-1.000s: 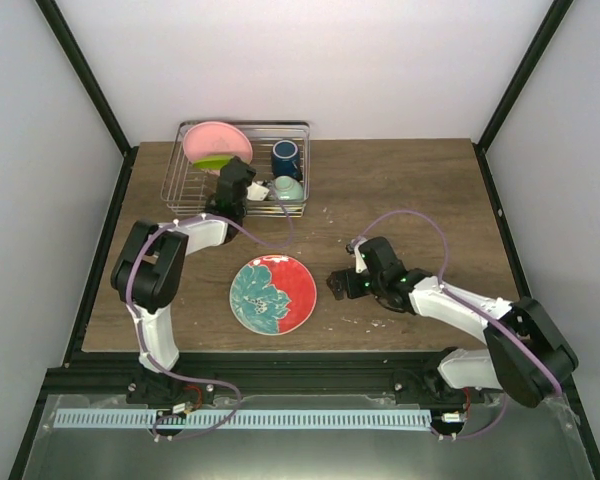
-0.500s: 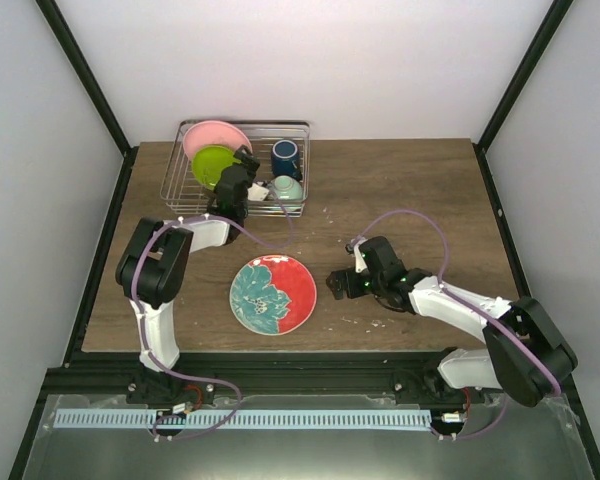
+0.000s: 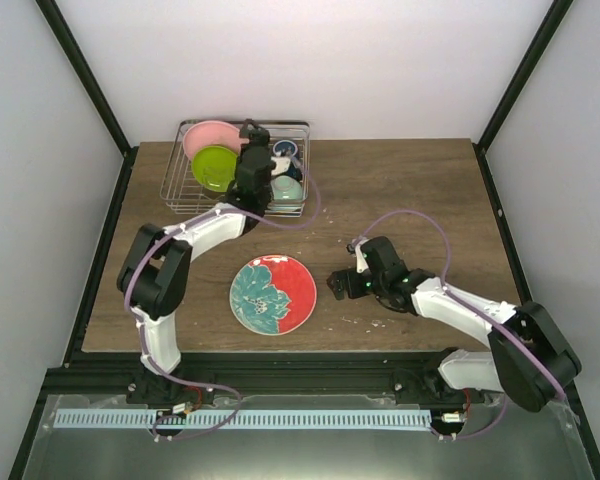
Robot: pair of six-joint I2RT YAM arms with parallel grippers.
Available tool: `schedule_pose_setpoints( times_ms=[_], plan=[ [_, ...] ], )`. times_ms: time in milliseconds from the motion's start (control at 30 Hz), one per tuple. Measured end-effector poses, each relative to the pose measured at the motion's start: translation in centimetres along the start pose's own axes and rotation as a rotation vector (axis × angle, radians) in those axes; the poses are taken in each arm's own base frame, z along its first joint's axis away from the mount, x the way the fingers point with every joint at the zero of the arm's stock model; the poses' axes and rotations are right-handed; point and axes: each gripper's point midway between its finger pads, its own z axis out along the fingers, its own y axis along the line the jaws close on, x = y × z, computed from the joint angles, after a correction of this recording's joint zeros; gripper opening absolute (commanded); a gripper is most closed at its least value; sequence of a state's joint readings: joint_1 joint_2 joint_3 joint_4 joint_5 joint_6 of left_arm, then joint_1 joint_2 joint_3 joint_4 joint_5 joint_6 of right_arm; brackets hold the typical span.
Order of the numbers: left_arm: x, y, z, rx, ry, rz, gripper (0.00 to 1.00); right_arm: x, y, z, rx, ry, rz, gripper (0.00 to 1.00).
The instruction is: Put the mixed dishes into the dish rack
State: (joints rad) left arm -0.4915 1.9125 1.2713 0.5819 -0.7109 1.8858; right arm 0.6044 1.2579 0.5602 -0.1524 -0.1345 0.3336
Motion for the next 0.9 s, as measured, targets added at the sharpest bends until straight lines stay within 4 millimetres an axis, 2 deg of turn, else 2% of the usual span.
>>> schedule_pose_setpoints(
  times_ms=[133,267,333,400,467,500,533,633,733,833,900],
  plan=[
    [0.7,5.3,-2.1,0.024,0.068,-0.308,1.0,-0.1,0.1,-0.4,-0.002,-0.006,0.0,1.0],
    [1.0,7.8,-5.1,0.169,0.066,-0.659,1.0,-0.4,0.3,-1.0,-0.007,-0.019,-0.002,1.0],
    [0.8,8.0,-6.9,0.282,0.034,-0.864,1.0,-0.5,0.4,-1.2,-0.009,-0.024,-0.003,1.0],
    [1.2,6.7,-9.4,0.411,0.026,-1.032,1.0,-0.6,0.5,-1.4,-0.013,-0.024,-0.003,0.96],
    [2.0,3.9,-12.1,0.546,0.059,-1.161,1.0,-0.9,0.8,-1.5,-0.025,-0.028,-0.002,0.91],
    [2.3,1.8,-13.8,0.628,0.085,-1.221,1.0,-1.1,1.0,-1.6,-0.036,-0.03,-0.001,0.88],
    [2.4,0.6,-14.7,0.677,0.105,-1.246,1.0,-1.2,1.2,-1.6,-0.043,-0.032,-0.001,0.85],
    [1.9,-4.9,-18.2,0.867,0.181,-1.34,1.0,-1.5,1.9,-1.8,-0.081,-0.032,0.006,0.81],
    [1.7,-9.6,-21.3,1.009,0.25,-1.403,1.0,-1.6,2.6,-1.7,-0.114,-0.026,0.009,0.77],
    [2.3,-12.7,-23.7,1.091,0.309,-1.479,1.0,-1.7,3.1,-1.3,-0.138,-0.01,0.015,0.76],
    [3.1,-13.6,-24.4,1.108,0.338,-1.54,1.0,-1.7,3.3,-1.0,-0.148,0.001,0.018,0.74]
  ],
)
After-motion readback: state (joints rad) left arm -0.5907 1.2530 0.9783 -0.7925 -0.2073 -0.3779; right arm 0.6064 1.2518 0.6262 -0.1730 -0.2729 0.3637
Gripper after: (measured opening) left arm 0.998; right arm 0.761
